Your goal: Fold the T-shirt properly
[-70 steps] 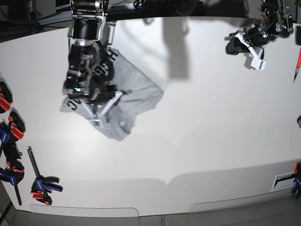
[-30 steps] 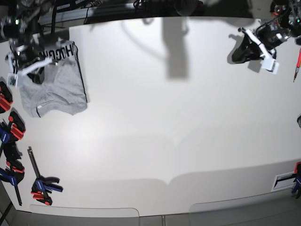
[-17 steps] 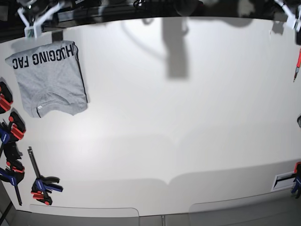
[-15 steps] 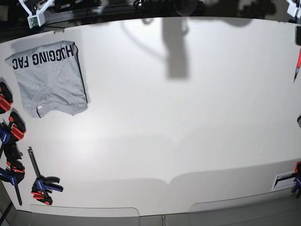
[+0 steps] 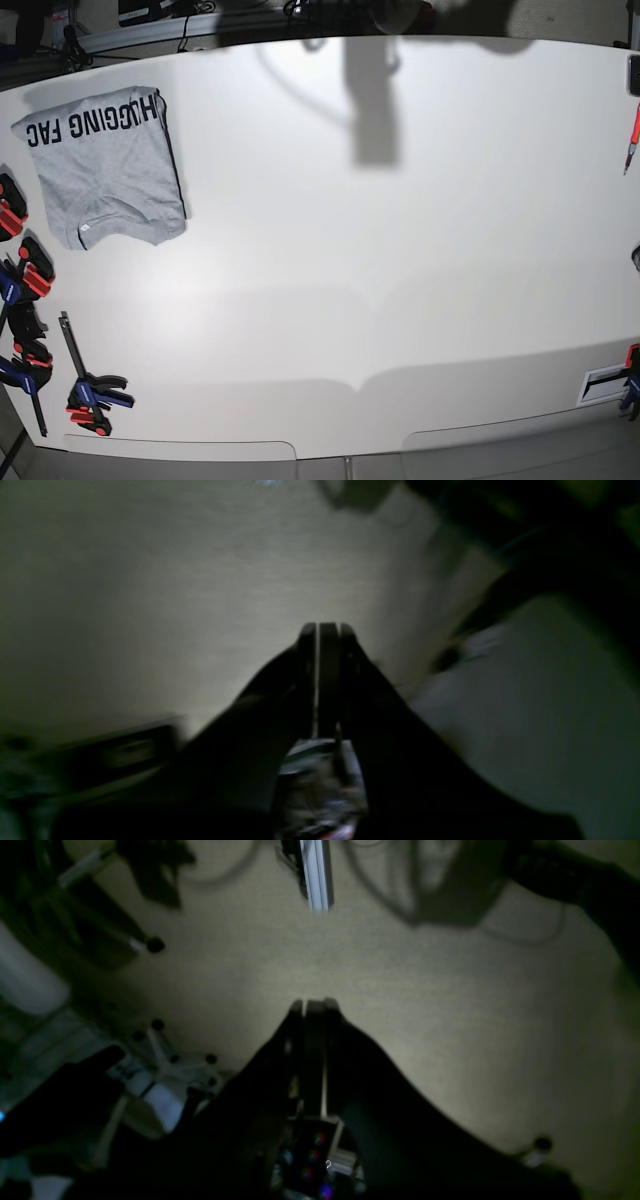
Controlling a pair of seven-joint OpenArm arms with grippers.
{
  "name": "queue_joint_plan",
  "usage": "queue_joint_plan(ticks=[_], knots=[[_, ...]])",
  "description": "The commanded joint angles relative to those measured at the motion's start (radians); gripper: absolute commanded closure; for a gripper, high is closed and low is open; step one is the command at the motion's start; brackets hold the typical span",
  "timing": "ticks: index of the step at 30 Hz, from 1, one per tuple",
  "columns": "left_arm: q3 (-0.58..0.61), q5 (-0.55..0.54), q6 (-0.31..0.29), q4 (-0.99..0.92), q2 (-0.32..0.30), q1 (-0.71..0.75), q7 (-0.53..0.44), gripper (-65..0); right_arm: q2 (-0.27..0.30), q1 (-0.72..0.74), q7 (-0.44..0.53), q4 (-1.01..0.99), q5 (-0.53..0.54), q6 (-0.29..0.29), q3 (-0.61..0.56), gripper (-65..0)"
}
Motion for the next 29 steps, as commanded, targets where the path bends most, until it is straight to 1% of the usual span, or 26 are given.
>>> queue_joint_plan(ticks=[1, 3, 5, 6, 7, 8, 9, 10, 11, 12, 13, 15, 17, 18, 20, 21, 22, 24, 27, 29], knots=[[0.041, 0.061, -0.009, -0.014, -0.009, -0.016, -0.087, 0.0, 0.029, 0.023, 0.068, -0.065, -0.035, -0.001, -0.049, 0.0], [0.140, 0.236, -0.009, -0.071, -0.005, -0.098, -0.300, 0.0, 0.053, 0.118, 0.209, -0.239, -0.148, -0.005, -0.171, 0.0], [0.224, 0.410, -0.009, -0.149, 0.018, -0.196, -0.520, 0.0, 0.051, 0.241, 0.331, -0.423, -0.244, -0.024, -0.279, 0.0], [0.258, 0.487, -0.009, -0.195, 0.039, -0.251, -0.602, 0.0, 0.044, 0.308, 0.397, -0.521, -0.277, -0.039, -0.330, 0.0], [0.290, 0.555, -0.009, -0.246, 0.065, -0.307, -0.655, 0.0, 0.033, 0.377, 0.467, -0.619, -0.305, -0.051, -0.379, 0.0], [0.316, 0.612, -0.009, -0.303, 0.096, -0.363, -0.676, 0.0, 0.016, 0.448, 0.520, -0.714, -0.329, -0.063, -0.422, 0.0], [0.340, 0.654, 0.050, -0.366, 0.128, -0.417, -0.676, 0.0, -0.005, 0.522, 0.550, -0.805, -0.352, -0.076, -0.462, 0.0], [0.362, 0.679, 0.129, -0.435, 0.161, -0.470, -0.676, 0.0, -0.029, 0.593, 0.557, -0.891, -0.376, -0.094, -0.496, 0.0], [0.381, 0.683, 0.191, -0.506, 0.192, -0.516, -0.677, 0.0, -0.056, 0.660, 0.558, -0.970, -0.403, -0.116, -0.525, 0.0], [0.396, 0.677, 0.235, -0.577, 0.219, -0.559, -0.684, 0.0, -0.083, 0.719, 0.558, -1.043, -0.431, -0.138, -0.550, 0.0], [0.407, 0.678, 0.260, -0.645, 0.245, -0.600, -0.700, 0.0, -0.108, 0.774, 0.563, -1.106, -0.457, -0.165, -0.573, 0.0], [0.415, 0.678, 0.282, -0.764, 0.289, -0.669, -0.768, 0.0, -0.154, 0.864, 0.578, -1.199, -0.481, -0.219, -0.604, 0.0], [0.414, 0.678, 0.300, -0.848, 0.328, -0.727, -0.820, 0.0, -0.195, 0.930, 0.583, -1.244, -0.481, -0.274, -0.613, 0.0], [0.414, 0.679, 0.319, -0.874, 0.347, -0.752, -0.834, 0.0, -0.215, 0.956, 0.585, -1.251, -0.480, -0.312, -0.612, 0.0], [0.414, 0.688, 0.382, -0.907, 0.381, -0.796, -0.838, 0.0, -0.254, 1.000, 0.583, -1.252, -0.481, -0.407, -0.604, 0.0], [0.415, 0.708, 0.414, -0.916, 0.395, -0.815, -0.837, 0.0, -0.271, 1.020, 0.584, -1.252, -0.481, -0.441, -0.595, 0.0], [0.415, 0.734, 0.438, -0.920, 0.406, -0.830, -0.836, 0.0, -0.287, 1.036, 0.581, -1.250, -0.481, -0.457, -0.582, 0.0], [0.414, 0.761, 0.474, -0.921, 0.418, -0.850, -0.834, 0.0, -0.315, 1.059, 0.558, -1.240, -0.473, -0.460, -0.545, 0.0], [0.414, 0.760, 0.481, -0.920, 0.417, -0.866, -0.835, 0.0, -0.342, 1.065, 0.543, -1.219, -0.474, -0.459, -0.484, 0.0], [0.414, 0.760, 0.481, -0.909, 0.418, -0.866, -0.834, 0.0, -0.344, 1.065, 0.570, -1.217, -0.474, -0.459, -0.457, 0.0]])
